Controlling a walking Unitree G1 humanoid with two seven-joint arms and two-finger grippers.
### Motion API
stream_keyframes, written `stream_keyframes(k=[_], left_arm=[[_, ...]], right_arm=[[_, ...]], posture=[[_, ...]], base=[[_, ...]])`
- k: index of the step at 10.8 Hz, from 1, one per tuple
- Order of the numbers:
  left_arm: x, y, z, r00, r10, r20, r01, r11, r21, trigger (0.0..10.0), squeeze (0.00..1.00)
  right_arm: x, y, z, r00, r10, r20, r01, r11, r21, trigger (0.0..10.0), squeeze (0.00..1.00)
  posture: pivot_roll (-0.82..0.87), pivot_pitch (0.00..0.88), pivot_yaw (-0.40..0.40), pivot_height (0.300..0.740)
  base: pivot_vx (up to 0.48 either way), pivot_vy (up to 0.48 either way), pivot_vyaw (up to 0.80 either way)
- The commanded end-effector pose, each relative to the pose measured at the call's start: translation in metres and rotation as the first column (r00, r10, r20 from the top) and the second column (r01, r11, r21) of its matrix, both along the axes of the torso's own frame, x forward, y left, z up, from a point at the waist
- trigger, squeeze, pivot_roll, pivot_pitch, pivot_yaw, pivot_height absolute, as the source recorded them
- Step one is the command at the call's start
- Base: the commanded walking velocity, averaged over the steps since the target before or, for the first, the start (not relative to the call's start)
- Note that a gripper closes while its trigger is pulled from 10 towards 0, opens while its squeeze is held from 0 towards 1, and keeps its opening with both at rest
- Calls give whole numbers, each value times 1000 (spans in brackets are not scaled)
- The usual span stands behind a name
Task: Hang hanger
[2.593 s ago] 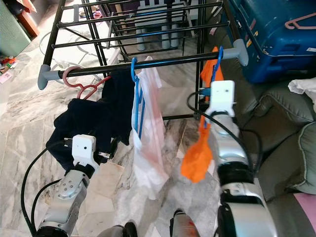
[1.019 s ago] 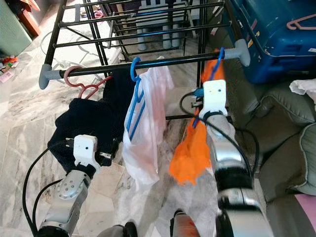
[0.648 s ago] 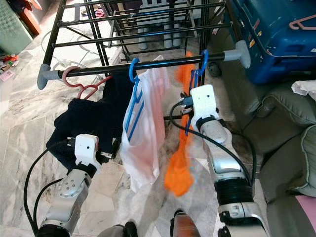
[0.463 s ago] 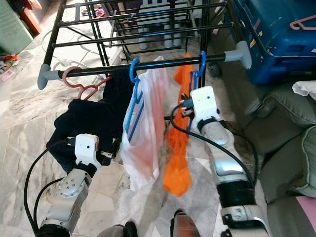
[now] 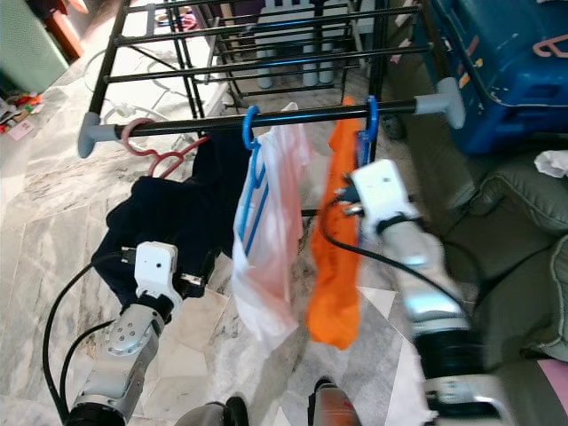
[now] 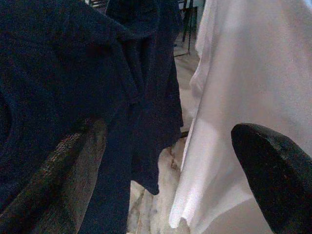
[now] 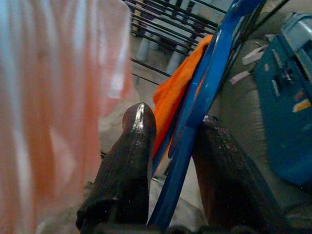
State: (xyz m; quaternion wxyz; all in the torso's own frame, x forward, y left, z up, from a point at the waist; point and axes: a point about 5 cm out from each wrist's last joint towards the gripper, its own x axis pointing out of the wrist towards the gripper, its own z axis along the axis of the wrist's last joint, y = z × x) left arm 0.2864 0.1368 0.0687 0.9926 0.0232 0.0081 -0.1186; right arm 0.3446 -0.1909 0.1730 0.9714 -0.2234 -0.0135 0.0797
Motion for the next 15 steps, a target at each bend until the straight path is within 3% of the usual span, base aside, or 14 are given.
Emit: stream_keyframes(k=[1,4,5,7,8,9,10,14,15], left_arm=[[-3,5,-7,999,1,-36,0,1000,18,10000,0],[-4,4,-8,999,-4,-41,5,1000,21,10000,0],[-5,5,-9,999,-3,-43,3,1000,22,10000,0],[-4,5,-9,999,-1,-45,2,1000,21,10000,0],[-4,4,-9,999,-4,-45,5,1000,21,10000,0],[-3,3,-8,999,-9,-44,10,1000,21,10000,0],[-2,2,-8,999,-14,-44,15,1000,19,10000,0],[-1,-1,-9,998,-23,-50,24,1000,18,10000,0],[0,-1,-9,998,-24,-50,25,1000,18,10000,0]], right_arm=[[-1,-8,-9,999,-23,-30,22,1000,-18,0,0],[3,-49,5,993,-116,4,116,989,-92,0,0],[1,-57,4,991,-136,0,136,987,-90,10000,1000],[-2,-57,-2,989,-149,-16,147,985,-88,10000,1000],[-2,-57,-3,985,-173,-18,170,982,-87,10000,639],[-1,-60,-4,974,-226,-22,223,972,-79,10000,118],[-1,-60,-5,968,-250,-29,247,966,-75,10000,0],[-1,-54,-13,947,-310,-81,307,950,-56,10000,0],[-1,-53,-15,938,-335,-92,335,942,-13,10000,0]], posture=[[-268,217,149,740],[-264,224,152,740],[-262,224,152,740],[-264,224,153,740],[-270,222,157,740],[-275,221,158,740],[-278,219,158,740],[-283,218,157,740],[-283,217,156,740]], base=[[0,0,0],[0,0,0],[0,0,0],[0,0,0],[0,0,0],[0,0,0],[0,0,0],[0,0,0],[0,0,0]])
